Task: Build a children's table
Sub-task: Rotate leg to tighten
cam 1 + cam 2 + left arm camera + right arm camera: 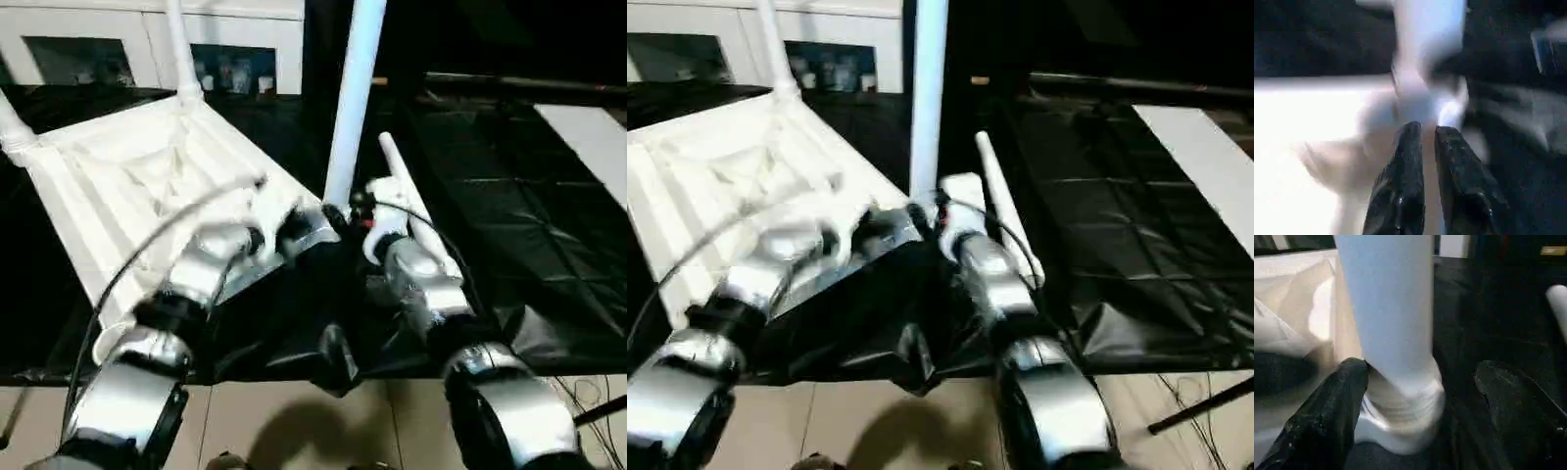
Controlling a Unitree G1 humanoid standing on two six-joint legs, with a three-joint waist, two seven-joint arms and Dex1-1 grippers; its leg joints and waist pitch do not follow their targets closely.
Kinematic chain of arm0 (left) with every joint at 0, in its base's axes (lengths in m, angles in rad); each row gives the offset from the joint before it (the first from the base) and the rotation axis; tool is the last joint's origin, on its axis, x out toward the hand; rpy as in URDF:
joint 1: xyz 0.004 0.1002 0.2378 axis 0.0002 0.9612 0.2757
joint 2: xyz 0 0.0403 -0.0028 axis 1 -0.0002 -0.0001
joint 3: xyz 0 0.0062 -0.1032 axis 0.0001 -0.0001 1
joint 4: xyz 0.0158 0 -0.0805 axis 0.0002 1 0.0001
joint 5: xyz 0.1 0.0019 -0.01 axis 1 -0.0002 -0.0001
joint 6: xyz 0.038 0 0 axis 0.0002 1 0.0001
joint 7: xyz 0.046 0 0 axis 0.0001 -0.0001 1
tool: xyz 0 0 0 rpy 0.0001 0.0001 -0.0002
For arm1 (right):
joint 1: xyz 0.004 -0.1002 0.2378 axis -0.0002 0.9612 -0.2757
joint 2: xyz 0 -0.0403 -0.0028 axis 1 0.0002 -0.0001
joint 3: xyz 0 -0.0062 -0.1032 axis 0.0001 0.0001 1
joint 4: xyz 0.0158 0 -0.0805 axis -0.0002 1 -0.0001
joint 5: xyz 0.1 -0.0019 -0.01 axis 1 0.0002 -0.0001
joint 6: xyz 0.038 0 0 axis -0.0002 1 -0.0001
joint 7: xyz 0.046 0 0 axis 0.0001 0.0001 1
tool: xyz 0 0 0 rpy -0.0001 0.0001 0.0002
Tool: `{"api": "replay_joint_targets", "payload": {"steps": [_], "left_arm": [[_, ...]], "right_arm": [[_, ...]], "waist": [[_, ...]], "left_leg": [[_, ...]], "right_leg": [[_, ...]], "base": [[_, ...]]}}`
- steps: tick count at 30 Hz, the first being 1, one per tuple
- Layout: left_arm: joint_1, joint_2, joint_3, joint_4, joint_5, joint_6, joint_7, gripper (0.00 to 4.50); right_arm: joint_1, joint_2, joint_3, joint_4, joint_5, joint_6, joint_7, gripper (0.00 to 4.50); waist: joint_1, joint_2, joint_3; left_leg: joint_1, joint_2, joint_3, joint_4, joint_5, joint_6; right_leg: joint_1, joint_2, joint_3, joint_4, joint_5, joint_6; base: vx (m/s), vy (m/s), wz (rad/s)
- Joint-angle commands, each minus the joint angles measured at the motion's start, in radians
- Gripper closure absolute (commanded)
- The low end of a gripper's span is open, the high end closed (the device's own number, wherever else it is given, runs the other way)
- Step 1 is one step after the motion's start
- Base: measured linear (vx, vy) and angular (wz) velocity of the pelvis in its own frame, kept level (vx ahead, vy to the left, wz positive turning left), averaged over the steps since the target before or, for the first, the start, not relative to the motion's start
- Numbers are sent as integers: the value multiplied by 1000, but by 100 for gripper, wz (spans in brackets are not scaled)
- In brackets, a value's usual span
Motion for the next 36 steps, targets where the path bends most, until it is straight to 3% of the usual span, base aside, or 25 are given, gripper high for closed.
{"api": "replay_joint_targets", "payload": {"steps": [1, 2, 3, 4, 5, 6, 10, 12, 13, 14, 15, 16, 17, 18, 19, 21, 23, 24, 30, 33, 35, 36], "left_arm": [[-16, -8, 41, 0, -32, -25, 21, 354], [-10, -5, 86, -25, -77, 6, 6, 350], [-5, -3, 111, -42, -104, 31, -6, 343], [-2, -2, 121, -49, -114, 43, -11, 332], [1, 0, 133, -57, -128, 59, -19, 332], [10, 1, 170, -88, -172, 113, -27, 314], [59, 17, 347, -294, -414, 476, -4, 294], [68, 20, 366, -329, -447, 516, -2, 269], [84, 22, 391, -391, -518, 583, -2, 264], [90, 24, 399, -416, -548, 610, -4, 264], [119, 38, 422, -516, -677, 730, -26, 248], [128, 44, 425, -547, -715, 765, -37, 239], [142, 48, 429, -590, -767, 798, -42, 239], [154, 44, 450, -633, -831, 844, -34, 229], [161, 43, 456, -653, -858, 859, -35, 217], [170, 30, 492, -692, -913, 922, -20, 195], [169, 19, 517, -705, -942, 955, -12, 190], [168, 0, 561, -726, -1001, 1017, 16, 174], [190, 2, 589, -771, -1164, 1078, 91, 124], [192, -5, 600, -777, -1215, 1086, 116, 95], [190, -13, 611, -781, -1218, 1100, 122, 78], [188, -26, 628, -791, -1222, 1122, 140, 78]], "right_arm": [[21, -10, 5, -56, -7, 24, -7, 66], [48, -14, 6, -90, -5, 38, -9, 66], [63, -15, 8, -110, -2, 47, -6, 66], [69, -15, 10, -119, 0, 51, -3, 66], [78, -15, 13, -132, 3, 57, 2, 66], [94, -16, 22, -160, 4, 77, 12, 66], [136, -9, 69, -225, 6, 136, 92, 66], [138, -8, 74, -224, 3, 136, 99, 66], [141, -5, 81, -229, -5, 139, 102, 66], [143, -4, 83, -232, -8, 141, 103, 66], [149, 1, 91, -247, -13, 150, 106, 66], [152, 3, 93, -254, -13, 155, 106, 66], [154, 5, 95, -261, -12, 161, 105, 66], [160, 6, 99, -278, -10, 175, 109, 66], [161, 7, 102, -284, -9, 180, 113, 66], [167, 7, 110, -305, -8, 197, 123, 66], [168, 6, 114, -314, -5, 204, 131, 66], [166, 4, 122, -325, -3, 207, 150, 66], [171, 0, 136, -351, -7, 227, 171, 66], [177, -2, 143, -363, -7, 235, 179, 66], [180, -2, 145, -368, -9, 240, 182, 66], [184, -4, 148, -377, -11, 247, 189, 66]], "waist": [[-2, 16, -86], [-5, 5, -83], [-4, 7, -83], [-2, 3, -82], [-3, 7, -81], [-5, 0, -80], [-2, -3, -78], [-4, 2, -78], [-4, -5, -76], [-1, -2, -75], [0, -4, -73], [1, 0, -75], [-2, -8, -73], [0, -2, -71], [-2, -13, -70], [-2, -10, -68], [-4, -11, -69], [-5, -19, -69], [-5, -24, -72], [-5, -29, -73], [-4, -27, -73], [-5, -32, -72]], "left_leg": [[-1, 4, 3, -57, -97, 27], [-3, 1, 5, -58, -98, 30], [-5, 1, 4, -58, -93, 31], [-4, 2, 6, -57, -90, 36], [-2, 3, 6, -57, -93, 40], [-1, 3, 8, -57, -98, 42], [-1, 8, 6, -57, -92, 48], [5, 8, 10, -56, -105, 45], [2, 9, 10, -58, -108, 40], [1, 9, 8, -59, -109, 39], [4, 9, 10, -60, -119, 32], [4, 10, 8, -60, -117, 20], [2, 9, 10, -62, -114, 23], [6, 8, 11, -61, -125, 11], [4, 8, 11, -63, -127, 10], [2, 4, 10, -64, -134, 1], [1, 4, 9, -64, -130, -4], [0, 3, 9, -62, -127, -8], [0, 3, 8, -61, -110, -10], [1, 1, 10, -60, -103, -8], [2, 1, 10, -60, -102, -9], [1, 2, 9, -60, -101, -11]], "right_leg": [[76, -76, 62, -61, 5, -207], [80, -75, 62, -62, -9, -207], [82, -77, 62, -61, -14, -207], [79, -80, 62, -63, -38, -202], [75, -79, 62, -67, -57, -200], [73, -77, 62, -70, -69, -196], [71, -82, 61, -61, -71, -216], [64, -77, 61, -64, -83, -219], [65, -76, 62, -62, -79, -220], [65, -79, 61, -63, -89, -220], [61, -78, 61, -64, -107, -214], [63, -78, 61, -57, -103, -213], [61, -73, 61, -63, -104, -206], [59, -71, 62, -61, -107, -195], [60, -70, 61, -63, -110, -190], [62, -70, 62, -69, -146, -157], [64, -70, 63, -69, -141, -146], [66, -70, 63, -68, -140, -137], [67, -66, 63, -63, -102, -132], [67, -64, 63, -63, -89, -130], [67, -64, 63, -63, -91, -127], [68, -63, 63, -62, -92, -122]], "base": [[0, 0, 0], [0, 0, 0], [0, 0, 0], [0, 0, 0], [0, 0, 0], [0, 0, 0], [0, 0, 0], [0, 0, 0], [0, 0, 0], [0, 0, 0], [0, 0, 0], [0, 0, 0], [0, 0, 0], [0, 0, 0], [0, 0, 0], [0, 0, 0], [0, 0, 0], [0, 0, 0], [0, 0, 0], [0, 0, 0], [0, 0, 0], [0, 0, 0]]}}
